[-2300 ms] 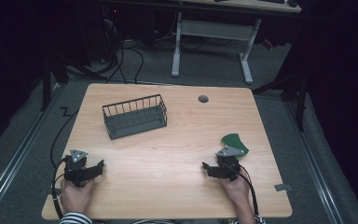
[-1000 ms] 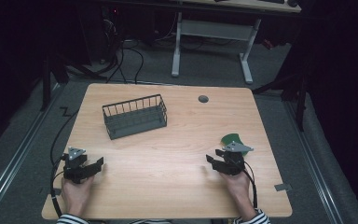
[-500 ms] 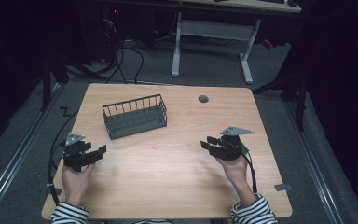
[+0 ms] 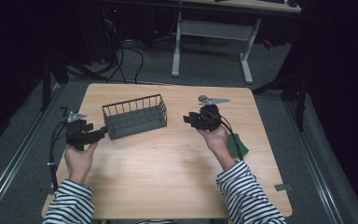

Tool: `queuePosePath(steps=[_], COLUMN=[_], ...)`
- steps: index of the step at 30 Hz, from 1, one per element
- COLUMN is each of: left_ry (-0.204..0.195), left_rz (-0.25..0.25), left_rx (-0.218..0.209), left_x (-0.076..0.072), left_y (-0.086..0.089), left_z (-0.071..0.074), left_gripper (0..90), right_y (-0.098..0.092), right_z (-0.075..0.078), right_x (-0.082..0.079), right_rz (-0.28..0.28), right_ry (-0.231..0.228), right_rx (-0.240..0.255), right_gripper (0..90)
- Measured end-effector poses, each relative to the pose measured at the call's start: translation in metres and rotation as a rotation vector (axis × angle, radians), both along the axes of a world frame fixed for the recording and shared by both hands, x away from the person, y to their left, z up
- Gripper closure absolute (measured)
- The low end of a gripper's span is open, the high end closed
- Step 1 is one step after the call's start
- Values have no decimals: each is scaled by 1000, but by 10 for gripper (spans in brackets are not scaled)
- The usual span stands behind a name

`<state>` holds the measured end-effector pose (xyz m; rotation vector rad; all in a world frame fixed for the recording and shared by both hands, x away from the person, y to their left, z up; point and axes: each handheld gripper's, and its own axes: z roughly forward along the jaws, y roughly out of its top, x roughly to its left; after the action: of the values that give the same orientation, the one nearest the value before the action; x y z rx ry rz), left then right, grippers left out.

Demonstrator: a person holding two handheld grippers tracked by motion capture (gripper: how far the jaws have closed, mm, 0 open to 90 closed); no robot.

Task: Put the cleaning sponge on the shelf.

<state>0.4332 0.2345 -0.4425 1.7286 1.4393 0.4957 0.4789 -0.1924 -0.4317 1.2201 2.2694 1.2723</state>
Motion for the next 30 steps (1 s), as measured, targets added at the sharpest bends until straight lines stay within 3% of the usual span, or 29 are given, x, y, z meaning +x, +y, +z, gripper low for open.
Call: queuePosePath(steps=[4, 5, 9, 14, 21, 30], left_ry=[20, 13, 4, 11, 34, 58], left_rz=[15, 20, 18, 13, 18, 27], left_rx=[18, 20, 13, -15, 20, 55], left_x=[16, 18, 27, 38, 51, 57], left_y=[4, 4, 5, 1, -9, -14], left_z=[4, 4, 6, 3, 0, -8], left_gripper=[346, 364, 406, 447, 470, 560], right_y=[17, 25, 36, 52, 75, 80], right_z=[3, 2, 1, 1, -3, -13], right_x=[17, 29, 47, 57, 73, 79], right_rz=[3, -5, -40, -45, -62, -63], right_ry=[3, 23, 51, 51, 71, 98], right_rx=[8, 6, 17, 15, -24, -53], right_gripper=[607, 607, 588, 585, 593, 639])
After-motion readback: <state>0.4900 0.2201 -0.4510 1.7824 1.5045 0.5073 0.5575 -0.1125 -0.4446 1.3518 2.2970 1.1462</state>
